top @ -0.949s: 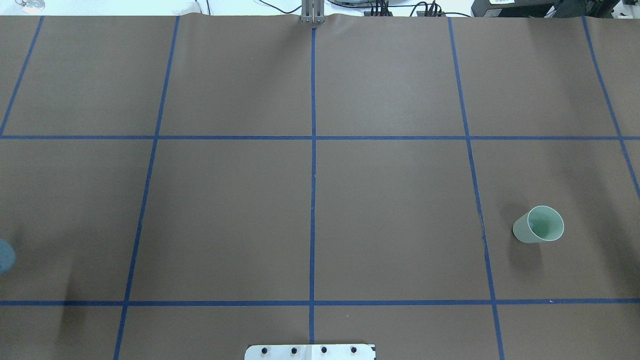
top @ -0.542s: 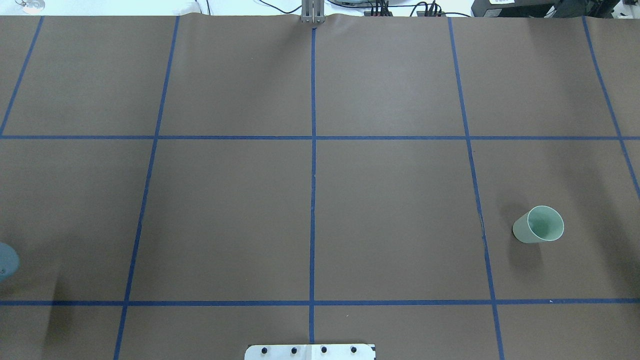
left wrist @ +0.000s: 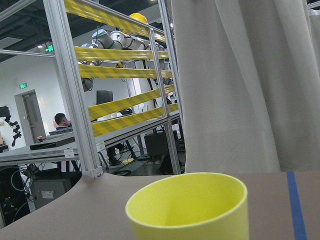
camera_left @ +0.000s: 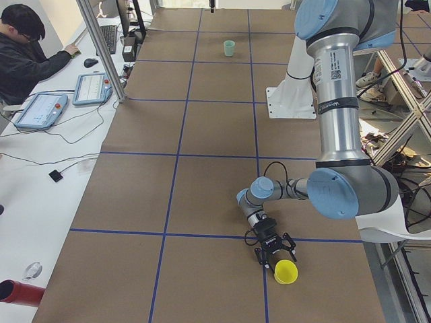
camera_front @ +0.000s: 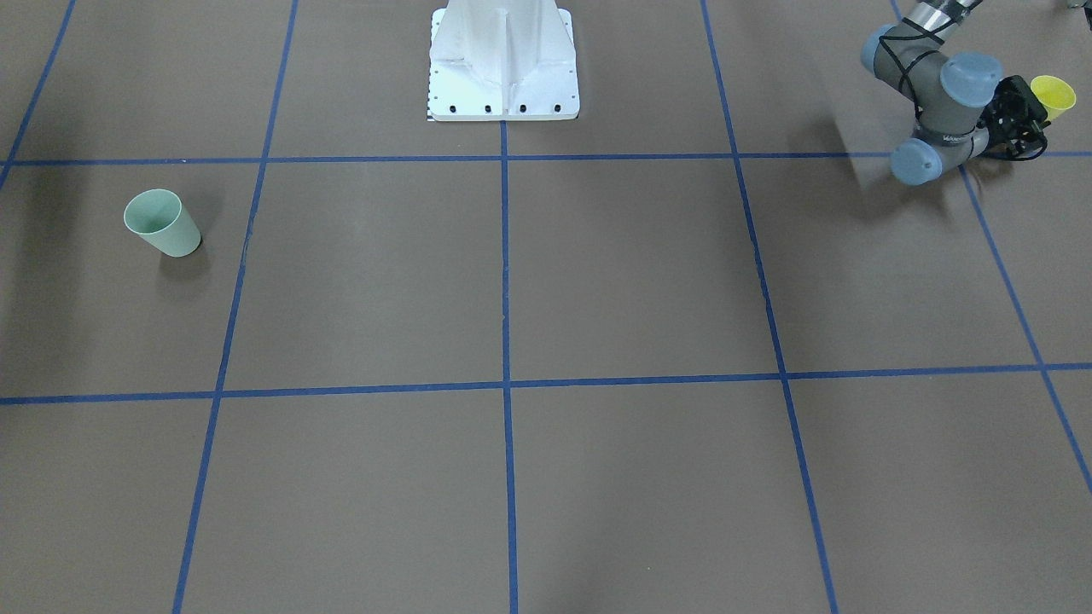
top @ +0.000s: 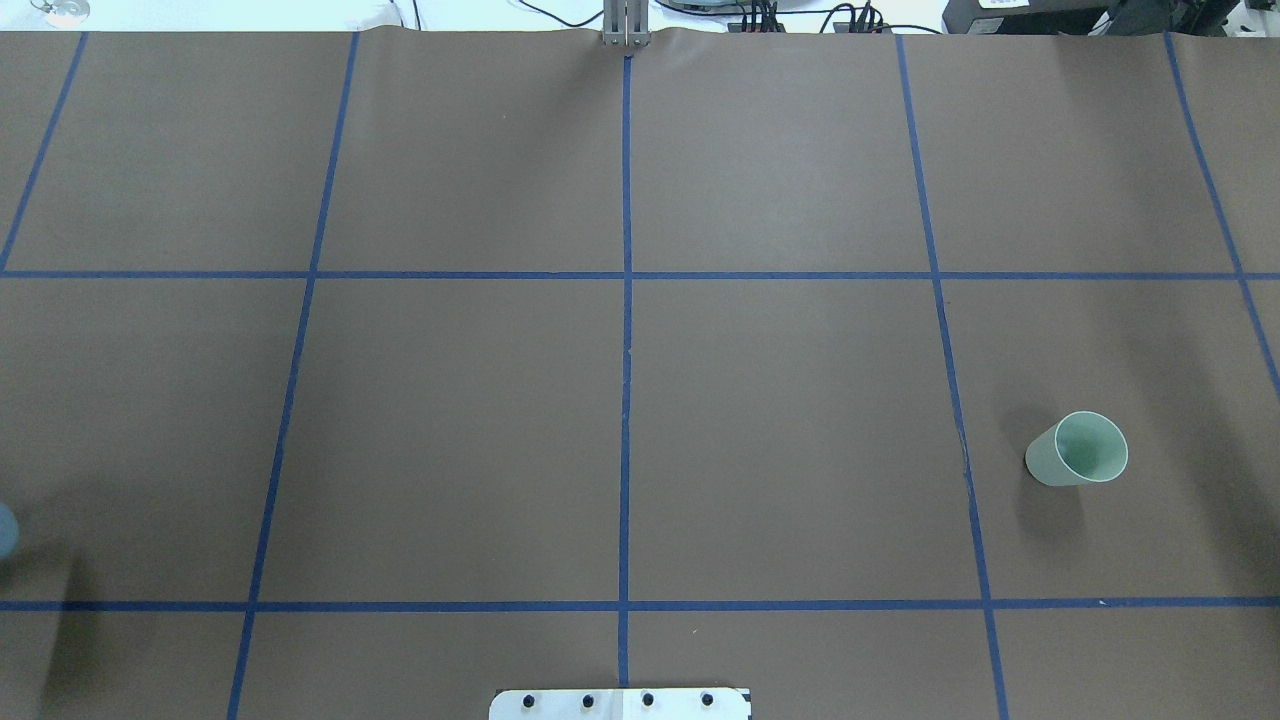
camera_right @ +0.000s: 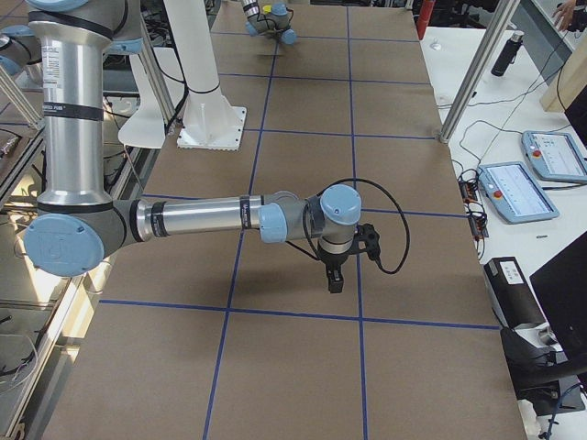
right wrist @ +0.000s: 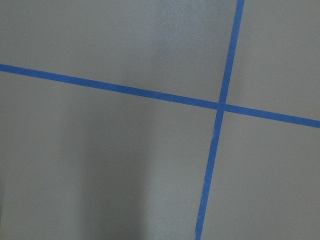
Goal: Transfer and stack yellow cup on green cup
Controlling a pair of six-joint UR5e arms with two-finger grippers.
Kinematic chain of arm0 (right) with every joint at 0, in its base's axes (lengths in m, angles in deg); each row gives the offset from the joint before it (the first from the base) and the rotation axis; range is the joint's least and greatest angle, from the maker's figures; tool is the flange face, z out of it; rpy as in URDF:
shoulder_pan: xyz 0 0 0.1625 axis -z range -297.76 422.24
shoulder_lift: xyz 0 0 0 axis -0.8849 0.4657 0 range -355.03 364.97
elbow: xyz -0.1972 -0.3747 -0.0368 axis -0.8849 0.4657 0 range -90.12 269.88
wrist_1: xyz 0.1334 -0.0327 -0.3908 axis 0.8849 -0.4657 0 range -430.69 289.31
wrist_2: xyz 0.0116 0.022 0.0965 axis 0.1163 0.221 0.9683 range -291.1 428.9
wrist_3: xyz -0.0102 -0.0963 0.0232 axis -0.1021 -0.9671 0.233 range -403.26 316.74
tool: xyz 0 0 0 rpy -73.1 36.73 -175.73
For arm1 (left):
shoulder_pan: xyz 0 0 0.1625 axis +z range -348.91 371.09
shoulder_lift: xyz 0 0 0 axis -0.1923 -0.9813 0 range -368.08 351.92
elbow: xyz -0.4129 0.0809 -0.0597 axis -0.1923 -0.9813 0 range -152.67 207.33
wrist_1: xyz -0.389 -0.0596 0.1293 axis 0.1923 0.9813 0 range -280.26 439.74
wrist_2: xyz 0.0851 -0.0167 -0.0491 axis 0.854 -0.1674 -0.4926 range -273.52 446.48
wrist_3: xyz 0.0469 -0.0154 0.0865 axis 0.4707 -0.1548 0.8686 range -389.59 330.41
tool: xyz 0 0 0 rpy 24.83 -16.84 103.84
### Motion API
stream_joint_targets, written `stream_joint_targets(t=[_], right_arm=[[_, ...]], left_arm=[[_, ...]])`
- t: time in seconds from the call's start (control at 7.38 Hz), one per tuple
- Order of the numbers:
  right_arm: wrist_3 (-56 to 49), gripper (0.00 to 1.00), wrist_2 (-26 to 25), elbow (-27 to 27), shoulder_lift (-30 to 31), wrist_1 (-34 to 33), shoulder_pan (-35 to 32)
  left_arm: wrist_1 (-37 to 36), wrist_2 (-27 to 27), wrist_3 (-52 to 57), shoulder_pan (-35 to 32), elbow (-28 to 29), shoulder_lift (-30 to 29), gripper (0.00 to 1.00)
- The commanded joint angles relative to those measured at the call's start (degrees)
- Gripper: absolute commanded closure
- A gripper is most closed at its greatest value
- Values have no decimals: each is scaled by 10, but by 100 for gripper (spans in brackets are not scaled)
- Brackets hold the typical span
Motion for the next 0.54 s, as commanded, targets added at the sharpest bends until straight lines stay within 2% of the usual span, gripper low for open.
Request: stream_joint_targets(t=[0.0, 0.14, 0.27, 0.41], right_arm=[[0, 0, 0, 0, 0, 0, 0], [0, 0, 0, -1, 0, 0, 0], [0, 0, 0, -1, -1, 0, 0], [0, 0, 1, -5, -1, -1, 0]], left_arm=[[27, 2, -3, 0, 50, 1, 0], [37, 2, -3, 0, 66, 1, 0], [39, 2, -5, 0, 69, 1, 13], [41, 2, -9, 0, 69, 8, 79]])
